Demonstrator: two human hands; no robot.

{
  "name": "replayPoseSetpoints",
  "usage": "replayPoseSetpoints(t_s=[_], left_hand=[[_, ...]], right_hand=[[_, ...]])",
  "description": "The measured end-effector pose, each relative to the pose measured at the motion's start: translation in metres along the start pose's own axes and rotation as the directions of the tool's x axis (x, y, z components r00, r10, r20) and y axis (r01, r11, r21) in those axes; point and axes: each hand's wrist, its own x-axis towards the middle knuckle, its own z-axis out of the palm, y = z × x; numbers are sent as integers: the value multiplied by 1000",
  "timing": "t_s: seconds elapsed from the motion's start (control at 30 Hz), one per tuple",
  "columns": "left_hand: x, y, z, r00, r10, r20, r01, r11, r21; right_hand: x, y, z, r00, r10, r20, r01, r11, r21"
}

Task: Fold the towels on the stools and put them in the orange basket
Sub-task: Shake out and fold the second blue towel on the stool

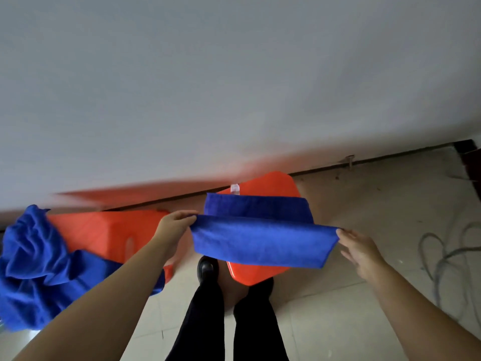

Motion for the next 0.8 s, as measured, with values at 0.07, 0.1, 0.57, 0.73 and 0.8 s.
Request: replayPoseSetpoints(t_s=[0.07,0.1,0.57,0.73,0.8], left_hand=[[30,10,12,1000,13,0,-13,1000,3],[46,11,17,1000,13,-12,-13,1000,7],[88,-61,44,982,-186,-22,187,964,191],[72,-79,42,978,-207,-9,202,944,260],[73,-77,38,969,-243,32,231,948,218]], right_hand=[[29,-13,14,999,-18,-48,19,999,31],[45,-17,22,997,-26,-77,28,999,33],[105,39,69,994,-50,-93,17,943,-332],[69,59,68,985,-73,-157,-2,901,-433],[65,63,70,987,-26,-158,-50,889,-454]])
